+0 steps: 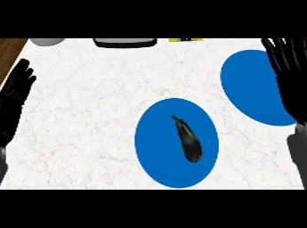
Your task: Pick the eggplant from the plate and place it in the plate
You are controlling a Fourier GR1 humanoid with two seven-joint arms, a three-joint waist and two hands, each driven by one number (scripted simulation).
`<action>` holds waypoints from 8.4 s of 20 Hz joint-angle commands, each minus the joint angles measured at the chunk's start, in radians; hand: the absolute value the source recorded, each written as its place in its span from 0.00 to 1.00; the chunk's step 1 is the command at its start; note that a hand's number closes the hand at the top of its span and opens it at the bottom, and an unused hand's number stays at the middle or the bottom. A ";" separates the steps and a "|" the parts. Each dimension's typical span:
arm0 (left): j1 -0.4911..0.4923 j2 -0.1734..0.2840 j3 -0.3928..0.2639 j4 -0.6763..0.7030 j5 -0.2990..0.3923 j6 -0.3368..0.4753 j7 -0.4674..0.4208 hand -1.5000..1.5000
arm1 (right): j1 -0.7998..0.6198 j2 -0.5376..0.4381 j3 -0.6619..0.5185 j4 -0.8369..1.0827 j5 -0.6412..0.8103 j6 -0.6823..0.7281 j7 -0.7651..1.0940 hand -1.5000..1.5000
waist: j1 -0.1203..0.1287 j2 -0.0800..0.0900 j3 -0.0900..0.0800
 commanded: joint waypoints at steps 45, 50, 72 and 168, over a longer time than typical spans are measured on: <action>0.138 -0.216 -0.026 0.305 -0.017 -0.157 -0.352 0.50 | -0.088 0.202 0.569 0.050 0.909 -0.014 1.489 0.00 | 0.000 -0.003 -0.021; 0.128 -0.208 -0.011 0.343 -0.023 -0.181 -0.374 0.50 | -0.081 0.213 0.581 0.113 0.906 0.043 1.499 0.00 | 0.000 -0.002 -0.022; 0.105 -0.236 0.066 0.363 -0.073 -0.240 -0.357 0.50 | -0.072 0.323 0.447 0.445 0.987 0.102 1.203 1.00 | 0.005 -0.001 -0.021; 0.109 -0.289 0.175 0.312 -0.157 -0.290 -0.301 0.50 | 0.025 0.295 -0.495 0.219 1.146 -1.125 0.620 0.00 | -0.033 -0.011 -0.020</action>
